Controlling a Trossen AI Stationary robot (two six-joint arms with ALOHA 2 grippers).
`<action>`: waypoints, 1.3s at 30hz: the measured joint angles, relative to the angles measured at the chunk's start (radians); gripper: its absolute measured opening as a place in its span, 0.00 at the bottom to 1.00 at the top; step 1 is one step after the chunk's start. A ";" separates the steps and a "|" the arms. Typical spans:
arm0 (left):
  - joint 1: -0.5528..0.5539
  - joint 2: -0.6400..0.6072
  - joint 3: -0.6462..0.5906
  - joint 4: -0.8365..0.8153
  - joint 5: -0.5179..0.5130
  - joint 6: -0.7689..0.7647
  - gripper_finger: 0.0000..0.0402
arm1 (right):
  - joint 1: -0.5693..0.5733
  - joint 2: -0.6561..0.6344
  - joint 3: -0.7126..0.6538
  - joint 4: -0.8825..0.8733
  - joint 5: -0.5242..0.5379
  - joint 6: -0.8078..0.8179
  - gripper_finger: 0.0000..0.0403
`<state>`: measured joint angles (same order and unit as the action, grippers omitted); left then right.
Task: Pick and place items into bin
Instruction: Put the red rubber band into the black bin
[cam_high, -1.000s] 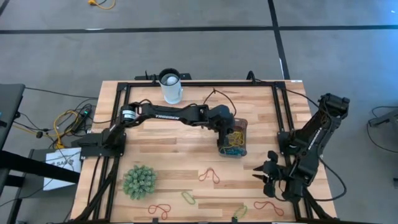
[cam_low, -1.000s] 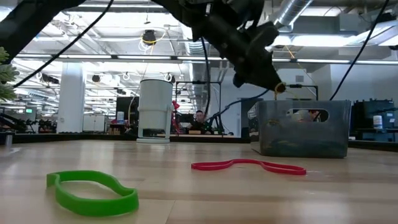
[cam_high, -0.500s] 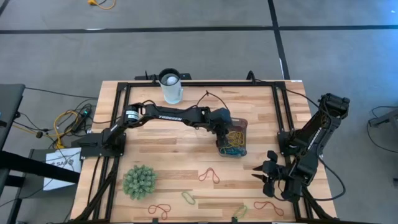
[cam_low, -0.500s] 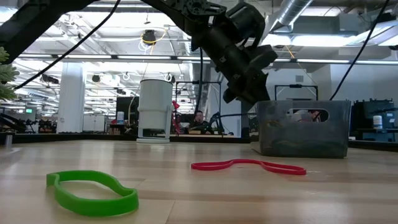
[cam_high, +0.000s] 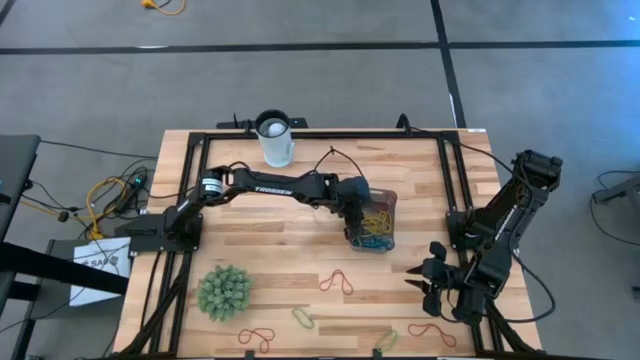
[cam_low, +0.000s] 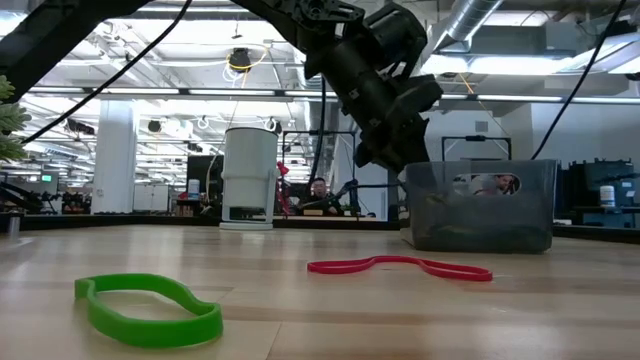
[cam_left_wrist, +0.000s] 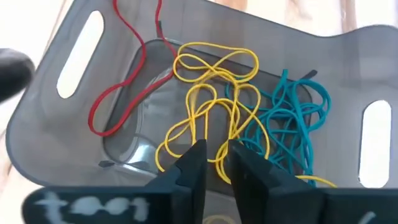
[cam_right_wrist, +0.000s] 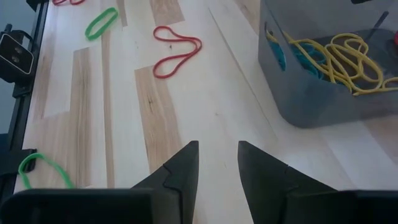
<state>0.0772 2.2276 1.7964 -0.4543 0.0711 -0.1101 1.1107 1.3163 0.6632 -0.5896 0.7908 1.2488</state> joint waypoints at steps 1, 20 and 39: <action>0.000 0.000 0.006 -0.006 0.003 -0.010 0.15 | 0.000 0.000 0.000 0.000 0.000 0.000 0.26; -0.079 -0.111 0.504 -0.347 0.055 0.102 0.14 | -0.143 0.000 0.000 0.016 -0.122 -0.090 0.26; -0.332 -0.391 0.504 -1.003 -0.532 -0.058 0.14 | -0.142 0.122 0.130 0.050 -0.953 0.219 0.27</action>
<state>-0.2543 1.8365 2.3005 -1.4569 -0.4613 -0.1678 0.9686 1.4381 0.7930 -0.5393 -0.1621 1.4681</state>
